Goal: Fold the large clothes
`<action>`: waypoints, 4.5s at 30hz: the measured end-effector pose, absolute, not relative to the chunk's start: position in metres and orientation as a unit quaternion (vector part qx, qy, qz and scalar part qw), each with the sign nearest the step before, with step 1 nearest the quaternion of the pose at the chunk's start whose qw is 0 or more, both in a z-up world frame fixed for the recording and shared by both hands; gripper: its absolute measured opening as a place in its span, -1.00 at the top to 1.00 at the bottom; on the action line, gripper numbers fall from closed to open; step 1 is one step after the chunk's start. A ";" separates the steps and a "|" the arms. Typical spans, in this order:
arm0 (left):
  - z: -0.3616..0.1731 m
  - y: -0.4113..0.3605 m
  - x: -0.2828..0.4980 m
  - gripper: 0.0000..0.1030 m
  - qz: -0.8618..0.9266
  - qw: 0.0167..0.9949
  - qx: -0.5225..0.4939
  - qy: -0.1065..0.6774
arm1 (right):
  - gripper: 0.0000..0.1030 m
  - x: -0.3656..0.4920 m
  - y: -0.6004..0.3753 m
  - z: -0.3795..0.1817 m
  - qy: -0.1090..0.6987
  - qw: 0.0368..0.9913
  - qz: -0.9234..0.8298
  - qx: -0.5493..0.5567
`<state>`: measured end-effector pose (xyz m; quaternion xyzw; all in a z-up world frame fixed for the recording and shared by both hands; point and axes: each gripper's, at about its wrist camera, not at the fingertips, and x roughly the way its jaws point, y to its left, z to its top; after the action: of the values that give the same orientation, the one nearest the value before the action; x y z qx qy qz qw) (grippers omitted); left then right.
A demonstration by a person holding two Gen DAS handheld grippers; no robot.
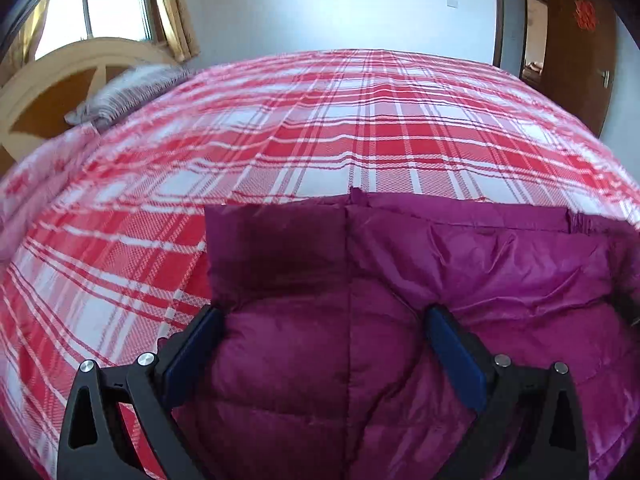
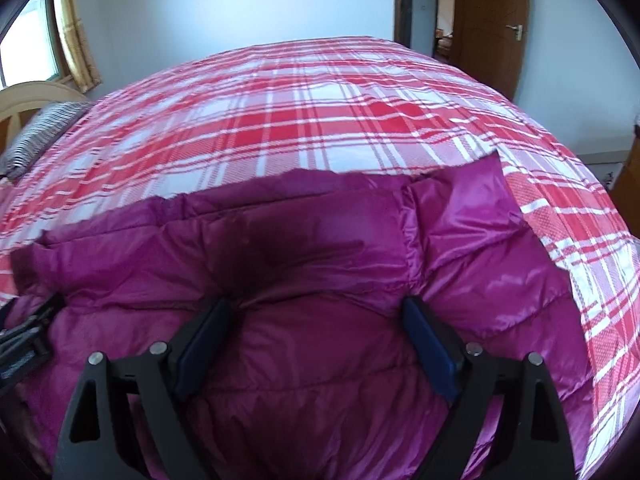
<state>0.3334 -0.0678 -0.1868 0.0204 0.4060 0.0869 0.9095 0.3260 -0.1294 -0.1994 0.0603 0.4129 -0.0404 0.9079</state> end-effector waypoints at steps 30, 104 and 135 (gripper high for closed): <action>-0.194 -0.064 0.363 -0.99 0.083 0.900 -0.011 0.428 | -0.61 0.324 -0.196 -0.185 0.392 0.913 -0.078 0.082; -0.114 -0.268 0.160 0.66 -0.336 0.908 0.120 0.218 | -0.71 0.172 -0.303 -0.142 0.287 0.924 0.092 0.237; -0.141 -0.219 0.197 -0.69 -0.227 0.937 0.095 0.247 | 0.12 0.233 -0.287 -0.109 0.343 0.919 -0.008 0.193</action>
<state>0.1974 -0.2190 -0.1408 0.0947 0.2474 -0.2265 0.9373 0.2334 -0.2868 -0.1090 0.1928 0.3425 -0.0079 0.9195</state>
